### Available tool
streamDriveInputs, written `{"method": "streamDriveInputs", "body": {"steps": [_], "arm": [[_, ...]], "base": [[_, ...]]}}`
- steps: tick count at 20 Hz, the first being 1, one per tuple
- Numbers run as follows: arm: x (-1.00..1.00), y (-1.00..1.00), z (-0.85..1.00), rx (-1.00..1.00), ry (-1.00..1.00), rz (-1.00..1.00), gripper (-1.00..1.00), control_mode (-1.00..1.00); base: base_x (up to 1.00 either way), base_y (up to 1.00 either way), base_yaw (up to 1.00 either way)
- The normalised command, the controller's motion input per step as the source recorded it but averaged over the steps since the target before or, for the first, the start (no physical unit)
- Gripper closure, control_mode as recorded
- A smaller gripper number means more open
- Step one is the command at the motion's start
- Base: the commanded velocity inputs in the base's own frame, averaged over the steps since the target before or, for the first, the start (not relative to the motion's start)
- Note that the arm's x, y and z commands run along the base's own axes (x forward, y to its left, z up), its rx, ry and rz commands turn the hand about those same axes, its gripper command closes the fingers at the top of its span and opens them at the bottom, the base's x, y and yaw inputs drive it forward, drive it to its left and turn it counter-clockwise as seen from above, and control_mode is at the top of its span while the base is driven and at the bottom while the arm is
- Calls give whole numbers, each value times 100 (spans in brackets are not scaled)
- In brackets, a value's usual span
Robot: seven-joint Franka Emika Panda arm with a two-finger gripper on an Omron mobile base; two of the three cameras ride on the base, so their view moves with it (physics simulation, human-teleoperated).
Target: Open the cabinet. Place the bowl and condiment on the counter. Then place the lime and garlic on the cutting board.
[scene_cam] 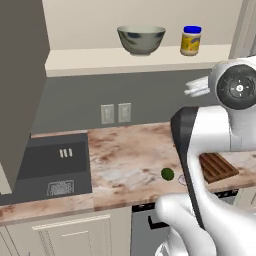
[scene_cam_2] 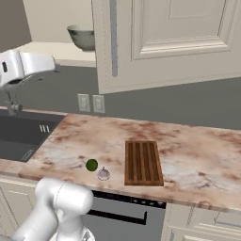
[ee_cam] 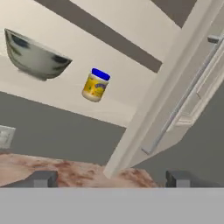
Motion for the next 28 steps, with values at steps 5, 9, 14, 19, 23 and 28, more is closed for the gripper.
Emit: {"method": "streamDriveInputs", "body": {"steps": [5, 9, 14, 19, 23, 28], "arm": [[100, 49, 0, -23, 37, -7, -100, -100], [100, -71, 0, -4, 33, -7, -100, -100], [100, -74, -28, -4, 34, -5, -100, -100], [65, -81, -9, 0, 16, 0, -100, -100], [-16, -100, 0, 1, -1, 0, -100, -100], [-92, -100, 0, 2, -16, -3, -100, -100]], "base": [[0, 0, 0], [0, 0, 0], [0, 0, 0], [0, 0, 0], [0, 0, 0], [0, 0, 0]]}}
